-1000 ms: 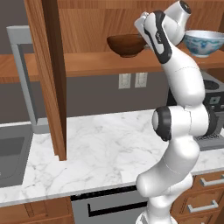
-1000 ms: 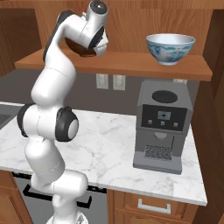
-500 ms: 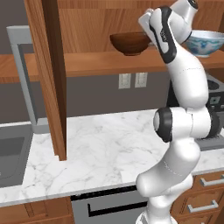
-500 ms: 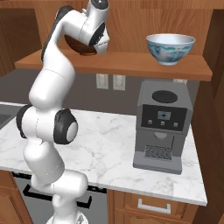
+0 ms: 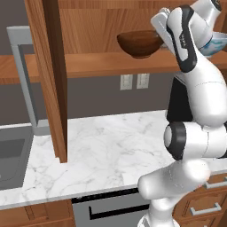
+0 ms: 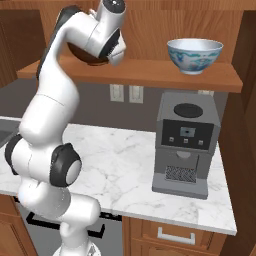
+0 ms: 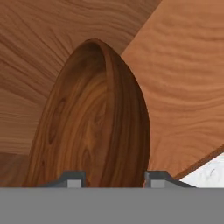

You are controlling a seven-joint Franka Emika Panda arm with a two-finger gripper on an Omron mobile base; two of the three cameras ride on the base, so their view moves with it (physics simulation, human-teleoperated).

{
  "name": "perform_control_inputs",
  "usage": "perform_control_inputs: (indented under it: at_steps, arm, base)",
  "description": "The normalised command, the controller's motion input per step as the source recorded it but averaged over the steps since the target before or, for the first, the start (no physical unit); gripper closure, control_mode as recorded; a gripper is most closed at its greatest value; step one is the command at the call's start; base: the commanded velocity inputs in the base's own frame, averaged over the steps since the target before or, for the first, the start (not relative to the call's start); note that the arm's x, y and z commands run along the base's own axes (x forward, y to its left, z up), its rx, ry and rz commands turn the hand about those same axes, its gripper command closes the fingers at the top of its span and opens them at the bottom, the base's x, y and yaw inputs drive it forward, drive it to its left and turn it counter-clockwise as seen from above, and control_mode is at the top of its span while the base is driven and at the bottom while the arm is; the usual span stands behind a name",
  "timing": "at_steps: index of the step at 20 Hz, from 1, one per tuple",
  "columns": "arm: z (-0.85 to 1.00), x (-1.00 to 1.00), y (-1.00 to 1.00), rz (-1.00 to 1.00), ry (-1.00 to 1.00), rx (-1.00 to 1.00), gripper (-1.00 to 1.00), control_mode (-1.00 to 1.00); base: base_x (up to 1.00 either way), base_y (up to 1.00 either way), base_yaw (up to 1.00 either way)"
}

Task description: Move the bowls from the cabinet to the plates on the dining table.

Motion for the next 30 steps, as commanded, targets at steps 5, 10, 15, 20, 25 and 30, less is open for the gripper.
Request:
perform_control_inputs:
  at_steps: [5,10,15,20,25,30]
  arm:
    - [0.00,-1.00,0.02,0.05,-0.15,-0.03,1.00,-1.00]
    - [-0.04,-1.00,0.00,0.06,-0.12,-0.07,1.00,-1.00]
    - [-0.16,-1.00,0.00,0.07,-0.08,-0.11,1.00,-1.00]
    - [-0.21,-1.00,0.00,0.07,-0.06,-0.10,1.00,-1.00]
    - [-0.45,-0.87,0.01,0.06,-0.01,-0.12,1.00,-1.00]
    - [-0.87,-0.50,0.01,0.04,0.02,-0.17,1.00,-1.00]
  base:
    - [0.00,0.00,0.00]
    - [0.00,0.00,0.00]
    - [0.00,0.00,0.00]
    - [0.00,0.00,0.00]
    - [0.00,0.00,0.00]
    - [0.00,0.00,0.00]
